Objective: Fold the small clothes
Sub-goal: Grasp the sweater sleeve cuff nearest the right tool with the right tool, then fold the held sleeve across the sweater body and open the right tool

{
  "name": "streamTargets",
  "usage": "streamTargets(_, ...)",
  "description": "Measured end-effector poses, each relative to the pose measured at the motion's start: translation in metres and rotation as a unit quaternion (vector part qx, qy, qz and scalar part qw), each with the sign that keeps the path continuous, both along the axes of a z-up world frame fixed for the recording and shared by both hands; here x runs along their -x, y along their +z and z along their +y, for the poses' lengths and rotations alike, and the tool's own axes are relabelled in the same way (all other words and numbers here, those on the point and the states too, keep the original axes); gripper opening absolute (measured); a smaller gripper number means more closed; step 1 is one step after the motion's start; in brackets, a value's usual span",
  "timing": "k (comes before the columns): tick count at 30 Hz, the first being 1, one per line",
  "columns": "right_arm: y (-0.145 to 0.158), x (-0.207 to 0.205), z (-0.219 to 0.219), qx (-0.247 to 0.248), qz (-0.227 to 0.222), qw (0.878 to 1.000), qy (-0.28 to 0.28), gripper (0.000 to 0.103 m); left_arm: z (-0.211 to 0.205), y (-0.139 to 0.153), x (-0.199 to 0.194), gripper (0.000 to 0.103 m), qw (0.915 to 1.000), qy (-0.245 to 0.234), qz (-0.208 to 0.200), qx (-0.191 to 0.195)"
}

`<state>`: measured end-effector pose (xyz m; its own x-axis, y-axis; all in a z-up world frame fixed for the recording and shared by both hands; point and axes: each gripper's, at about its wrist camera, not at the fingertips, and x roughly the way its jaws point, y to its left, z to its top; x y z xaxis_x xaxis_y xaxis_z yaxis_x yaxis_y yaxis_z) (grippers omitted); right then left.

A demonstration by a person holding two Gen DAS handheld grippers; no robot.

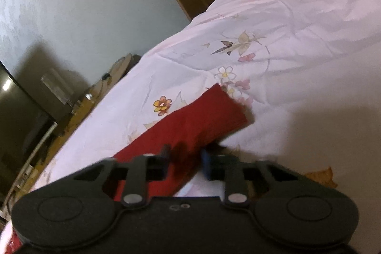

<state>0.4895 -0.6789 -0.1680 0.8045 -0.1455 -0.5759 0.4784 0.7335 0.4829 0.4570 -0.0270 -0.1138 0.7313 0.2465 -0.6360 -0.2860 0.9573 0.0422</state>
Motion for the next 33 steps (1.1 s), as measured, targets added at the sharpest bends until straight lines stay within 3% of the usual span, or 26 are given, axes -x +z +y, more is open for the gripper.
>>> streamTargets(7,0.040,-0.010,0.049,0.089,-0.017,0.996,0.023,0.007,0.053,-0.009,-0.012,0.103,0.9998,0.014,-0.001,0.014)
streamTargets(11,0.081,-0.016,0.124,0.149,-0.052,0.984,0.080,0.007,0.087,-0.017,-0.016,0.103,0.9994,0.007,-0.002,0.034)
streamTargets(15,0.109,-0.024,0.232,0.181,-0.082,0.967,0.159,0.007,0.121,-0.017,-0.014,0.103,0.9987,0.000,-0.017,0.047)
streamTargets(20,0.103,-0.041,0.363,0.181,-0.087,0.944,0.260,0.007,0.161,-0.021,-0.009,0.103,0.9970,-0.026,-0.007,0.072)
streamTargets(24,0.067,-0.059,0.457,0.177,-0.050,0.924,0.337,0.008,0.180,-0.024,-0.006,0.103,0.9942,-0.056,0.004,0.092)
streamTargets(27,0.022,-0.068,0.502,0.194,0.009,0.906,0.376,0.027,0.183,-0.023,-0.007,0.103,0.9909,-0.076,0.002,0.111)
streamTargets(28,0.013,-0.065,0.509,0.199,0.024,0.901,0.384,0.027,0.182,-0.021,-0.009,0.103,0.9893,-0.082,-0.003,0.120)
streamTargets(29,0.012,-0.056,0.510,0.207,0.016,0.901,0.380,0.031,0.180,-0.019,-0.012,0.103,0.9869,-0.092,-0.008,0.132)
streamTargets(30,0.015,-0.041,0.512,0.211,-0.002,0.903,0.375,0.045,0.176,-0.017,-0.016,0.099,0.9842,-0.103,-0.012,0.144)
streamTargets(31,0.021,-0.028,0.504,0.207,-0.018,0.907,0.367,0.055,0.169,-0.017,-0.023,0.080,0.9801,-0.116,-0.015,0.161)
streamTargets(33,0.031,-0.013,0.490,0.196,-0.029,0.919,0.341,0.056,0.152,-0.019,-0.042,0.069,0.9695,-0.139,-0.007,0.202)
